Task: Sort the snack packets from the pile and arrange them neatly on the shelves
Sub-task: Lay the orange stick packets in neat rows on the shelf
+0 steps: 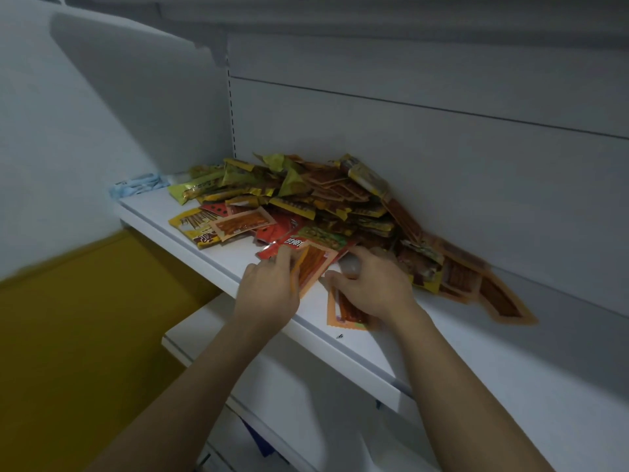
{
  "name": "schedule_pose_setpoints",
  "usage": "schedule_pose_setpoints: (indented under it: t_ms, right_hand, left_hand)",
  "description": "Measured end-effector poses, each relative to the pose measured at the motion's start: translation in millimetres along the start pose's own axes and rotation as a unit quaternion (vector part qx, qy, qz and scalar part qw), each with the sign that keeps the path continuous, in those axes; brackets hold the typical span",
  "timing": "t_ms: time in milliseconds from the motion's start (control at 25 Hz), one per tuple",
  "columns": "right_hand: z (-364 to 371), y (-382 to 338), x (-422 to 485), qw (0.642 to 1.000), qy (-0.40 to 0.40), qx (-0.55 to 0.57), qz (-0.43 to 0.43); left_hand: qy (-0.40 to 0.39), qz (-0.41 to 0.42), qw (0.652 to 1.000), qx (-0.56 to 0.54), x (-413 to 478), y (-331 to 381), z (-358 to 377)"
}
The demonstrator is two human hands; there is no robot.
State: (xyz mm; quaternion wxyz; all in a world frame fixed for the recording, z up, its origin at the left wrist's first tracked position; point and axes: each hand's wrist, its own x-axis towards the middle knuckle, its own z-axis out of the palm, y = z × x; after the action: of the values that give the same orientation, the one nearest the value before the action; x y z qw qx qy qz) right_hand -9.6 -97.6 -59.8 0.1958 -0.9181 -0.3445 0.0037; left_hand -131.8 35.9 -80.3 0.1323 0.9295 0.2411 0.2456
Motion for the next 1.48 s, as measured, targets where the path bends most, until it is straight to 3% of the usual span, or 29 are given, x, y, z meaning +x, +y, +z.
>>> schedule_pose_setpoints:
  t_ms: [120, 280, 440, 600, 960, 1120, 1320, 1480]
  right_hand:
    - [-10, 9, -1, 0.988, -0.138, -0.070, 0.015]
    - [-11, 11, 1, 0.990, -0.125, -0.033, 0.054]
    - [-12, 16, 3, 0.993, -0.094, -0.001, 0.071]
    - [-9, 20, 6, 0.989, -0.095, 0.012, 0.110]
    - [-19, 16, 1, 0.987, -0.111, -0.036, 0.114]
    - [-29, 16, -3, 0.980, -0.154, -0.013, 0.122]
    - [-39, 22, -12, 0.970, -0.191, 0.077, 0.130]
    - [-43, 39, -27, 0.972, -0.174, 0.084, 0.134]
  left_hand:
    - [0.079, -0.003, 0.994, -0.080, 2, 3, -6]
    - [0.088, -0.070, 0.962, -0.250, 6, 13, -11]
    - [0.032, -0.114, 0.967, -0.224, 12, 13, -7]
    - [-0.018, -0.086, 0.996, 0.005, 23, 8, -2]
    - [-0.103, -0.053, 0.974, 0.194, 36, 28, -6]
    - [-0.158, -0.083, 0.972, 0.150, 37, 29, -5]
    - [-0.131, -0.039, 0.983, 0.125, 33, 29, -2]
    - [-0.128, -0.027, 0.991, -0.018, 39, 43, -6]
